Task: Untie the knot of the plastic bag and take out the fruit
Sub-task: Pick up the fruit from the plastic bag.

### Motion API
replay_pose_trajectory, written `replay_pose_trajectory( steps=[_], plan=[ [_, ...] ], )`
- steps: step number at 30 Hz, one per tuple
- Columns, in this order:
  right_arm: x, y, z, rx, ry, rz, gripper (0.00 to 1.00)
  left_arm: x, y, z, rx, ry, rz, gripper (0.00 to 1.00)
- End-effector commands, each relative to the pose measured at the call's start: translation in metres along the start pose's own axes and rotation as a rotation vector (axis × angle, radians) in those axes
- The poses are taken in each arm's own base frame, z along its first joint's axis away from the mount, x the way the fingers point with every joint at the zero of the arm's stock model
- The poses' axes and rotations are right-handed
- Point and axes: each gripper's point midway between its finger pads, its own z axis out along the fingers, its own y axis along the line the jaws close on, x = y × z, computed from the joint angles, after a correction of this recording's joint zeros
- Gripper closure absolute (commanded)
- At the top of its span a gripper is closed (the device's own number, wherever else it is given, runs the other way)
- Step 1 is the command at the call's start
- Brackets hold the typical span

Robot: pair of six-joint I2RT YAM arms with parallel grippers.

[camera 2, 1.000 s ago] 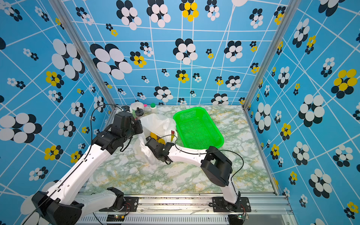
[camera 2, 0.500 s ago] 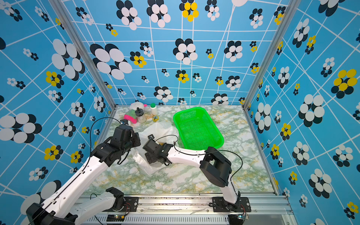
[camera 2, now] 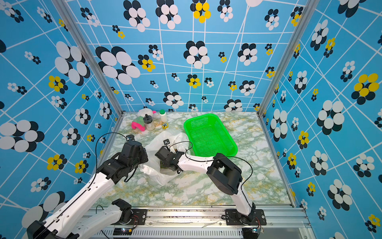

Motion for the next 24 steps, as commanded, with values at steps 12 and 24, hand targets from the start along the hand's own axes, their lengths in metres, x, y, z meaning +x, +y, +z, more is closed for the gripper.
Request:
replay_pose_trajectory(
  steps=[12, 24],
  plan=[
    [0.07, 0.029, 0.04, -0.084, 0.263, -0.017, 0.15, -0.023, -0.022, -0.004, 0.04, -0.053, 0.005, 1.0],
    [0.075, 0.015, -0.025, -0.112, 0.359, 0.024, 0.1, -0.028, -0.022, -0.002, 0.014, -0.053, 0.023, 1.0]
  ],
)
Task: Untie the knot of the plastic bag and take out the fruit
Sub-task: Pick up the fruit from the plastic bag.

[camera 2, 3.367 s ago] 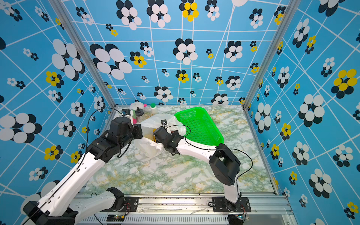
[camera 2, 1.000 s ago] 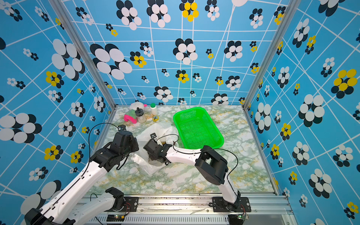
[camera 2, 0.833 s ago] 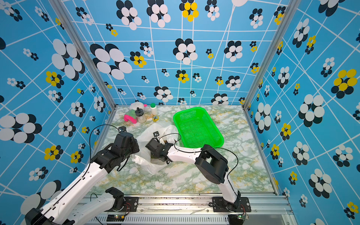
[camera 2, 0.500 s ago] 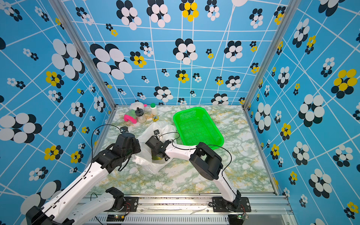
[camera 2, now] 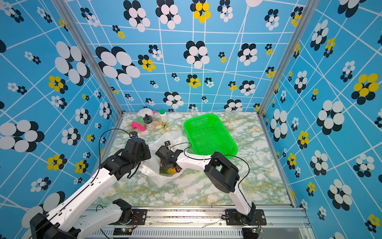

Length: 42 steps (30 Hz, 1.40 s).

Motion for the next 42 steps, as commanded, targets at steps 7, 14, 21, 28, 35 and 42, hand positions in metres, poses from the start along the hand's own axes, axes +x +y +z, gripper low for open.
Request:
replay_pose_trajectory(
  steps=[7, 14, 21, 28, 35, 42],
  plan=[
    [0.072, 0.002, 0.014, 0.003, 0.272, -0.025, 0.08, -0.014, -0.009, -0.005, 0.02, -0.031, 0.012, 1.0],
    [0.069, -0.009, 0.04, 0.085, 0.266, -0.043, 0.11, -0.013, -0.012, -0.005, 0.028, -0.026, 0.022, 1.0],
    [0.049, -0.008, 0.023, 0.065, 0.204, -0.038, 0.36, -0.014, -0.012, -0.005, 0.029, -0.033, 0.021, 1.0],
    [0.014, -0.01, -0.015, 0.037, 0.097, -0.026, 0.58, -0.011, -0.014, 0.001, 0.023, -0.017, 0.026, 1.0],
    [-0.026, -0.013, -0.065, -0.028, -0.036, -0.007, 0.61, -0.003, -0.01, 0.009, 0.0, -0.002, 0.035, 1.0],
    [-0.061, -0.01, -0.14, -0.245, -0.264, 0.046, 0.62, 0.008, -0.005, 0.018, -0.02, 0.008, 0.032, 1.0]
  ],
)
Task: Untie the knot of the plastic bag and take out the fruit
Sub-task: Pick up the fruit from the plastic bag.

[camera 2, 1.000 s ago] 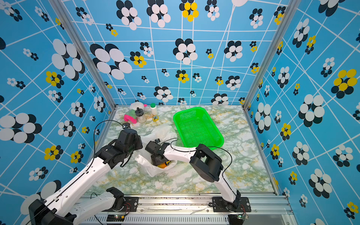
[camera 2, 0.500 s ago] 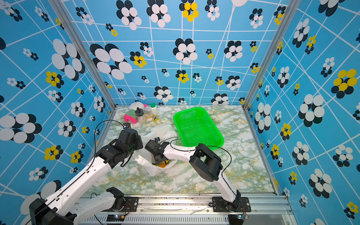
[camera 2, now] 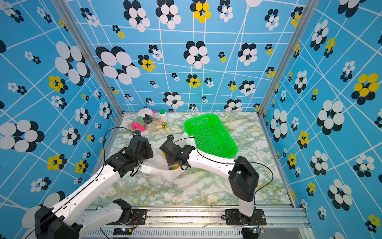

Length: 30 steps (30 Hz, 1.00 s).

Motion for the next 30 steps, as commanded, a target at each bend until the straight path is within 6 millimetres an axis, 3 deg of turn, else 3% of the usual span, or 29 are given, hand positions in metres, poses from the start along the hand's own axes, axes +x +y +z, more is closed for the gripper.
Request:
replay_pose_trajectory(
  steps=[1, 4, 12, 16, 19, 24, 27, 30],
  plan=[
    [-0.022, 0.012, -0.028, -0.131, -0.122, 0.012, 0.62, 0.005, 0.003, 0.006, -0.022, 0.0, 0.011, 1.0],
    [-0.026, 0.019, -0.044, -0.216, -0.157, 0.031, 0.62, 0.007, 0.003, 0.008, -0.024, 0.005, 0.015, 1.0],
    [-0.021, 0.017, -0.046, -0.251, -0.161, 0.055, 0.66, 0.006, 0.001, 0.008, -0.019, -0.001, 0.016, 1.0],
    [-0.031, 0.022, -0.07, -0.325, -0.238, 0.047, 0.65, 0.006, 0.002, 0.009, -0.028, 0.001, 0.025, 1.0],
    [-0.042, 0.013, -0.093, -0.329, -0.325, 0.047, 0.65, 0.005, 0.003, 0.008, -0.032, 0.0, 0.028, 1.0],
    [-0.057, -0.042, -0.12, -0.227, -0.42, 0.119, 0.66, 0.003, 0.002, 0.006, -0.026, -0.008, 0.032, 1.0],
    [-0.059, -0.09, -0.127, -0.145, -0.444, 0.213, 0.69, 0.0, -0.002, 0.006, -0.014, -0.011, 0.036, 1.0],
    [-0.053, -0.148, -0.13, 0.045, -0.451, 0.285, 0.69, -0.001, -0.006, 0.006, 0.005, -0.006, 0.051, 1.0]
  ],
)
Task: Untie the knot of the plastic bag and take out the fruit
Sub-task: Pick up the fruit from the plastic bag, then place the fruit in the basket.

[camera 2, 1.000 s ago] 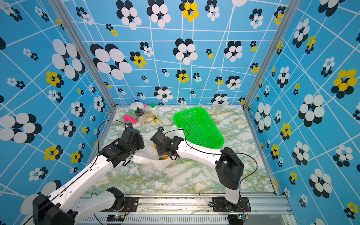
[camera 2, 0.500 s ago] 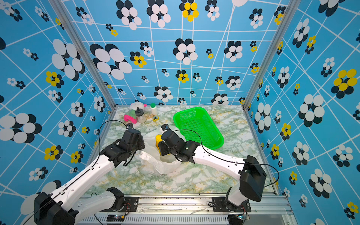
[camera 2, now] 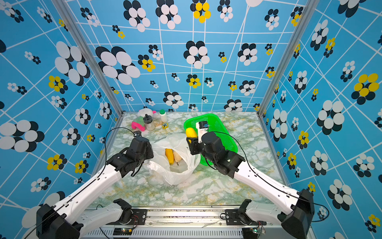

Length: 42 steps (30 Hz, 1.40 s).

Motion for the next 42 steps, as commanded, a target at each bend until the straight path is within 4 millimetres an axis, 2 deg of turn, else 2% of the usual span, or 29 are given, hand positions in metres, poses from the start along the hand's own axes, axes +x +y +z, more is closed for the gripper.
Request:
replay_pose_trajectory(
  steps=[1, 5, 8, 11, 15, 18, 21, 24, 25, 27, 28, 31, 35, 42],
  plan=[
    [0.005, -0.064, -0.004, 0.229, 0.006, 0.022, 0.69, -0.005, -0.009, -0.001, 0.028, -0.011, 0.036, 1.0],
    [0.016, -0.14, 0.005, 0.445, 0.056, 0.076, 0.68, -0.006, -0.014, -0.005, 0.061, -0.011, 0.066, 1.0],
    [0.045, -0.183, 0.033, 0.518, 0.196, 0.134, 0.69, -0.007, -0.014, -0.007, 0.068, -0.013, 0.071, 1.0],
    [0.075, -0.202, 0.065, 0.53, 0.333, 0.15, 0.73, -0.006, -0.017, -0.007, 0.084, -0.005, 0.072, 1.0],
    [0.095, -0.21, 0.098, 0.531, 0.44, 0.146, 0.73, -0.003, -0.018, -0.005, 0.083, 0.005, 0.074, 1.0],
    [0.11, -0.224, 0.114, 0.597, 0.53, 0.121, 0.72, -0.001, -0.016, -0.002, 0.074, 0.008, 0.074, 1.0],
    [0.121, -0.24, 0.12, 0.673, 0.588, 0.09, 0.72, 0.0, -0.016, -0.001, 0.072, 0.01, 0.075, 1.0],
    [0.129, -0.249, 0.118, 0.712, 0.604, 0.078, 0.68, -0.003, -0.016, -0.004, 0.073, 0.005, 0.077, 1.0],
    [0.13, -0.252, 0.117, 0.722, 0.603, 0.08, 0.63, -0.003, -0.017, -0.004, 0.074, 0.006, 0.08, 1.0],
    [0.133, -0.258, 0.112, 0.751, 0.598, 0.088, 0.47, -0.005, -0.018, -0.005, 0.08, 0.001, 0.076, 1.0],
    [0.134, -0.262, 0.109, 0.767, 0.593, 0.091, 0.44, -0.005, -0.019, -0.005, 0.087, -0.001, 0.076, 1.0],
    [0.137, -0.273, 0.096, 0.833, 0.59, 0.095, 0.42, -0.005, -0.019, -0.004, 0.09, -0.002, 0.074, 1.0],
    [0.141, -0.287, 0.074, 0.888, 0.573, 0.141, 0.27, -0.005, -0.019, -0.006, 0.091, 0.002, 0.075, 1.0],
    [0.144, -0.311, 0.034, 0.962, 0.463, 0.291, 0.2, -0.006, -0.018, -0.009, 0.098, -0.011, 0.067, 1.0]
  ],
)
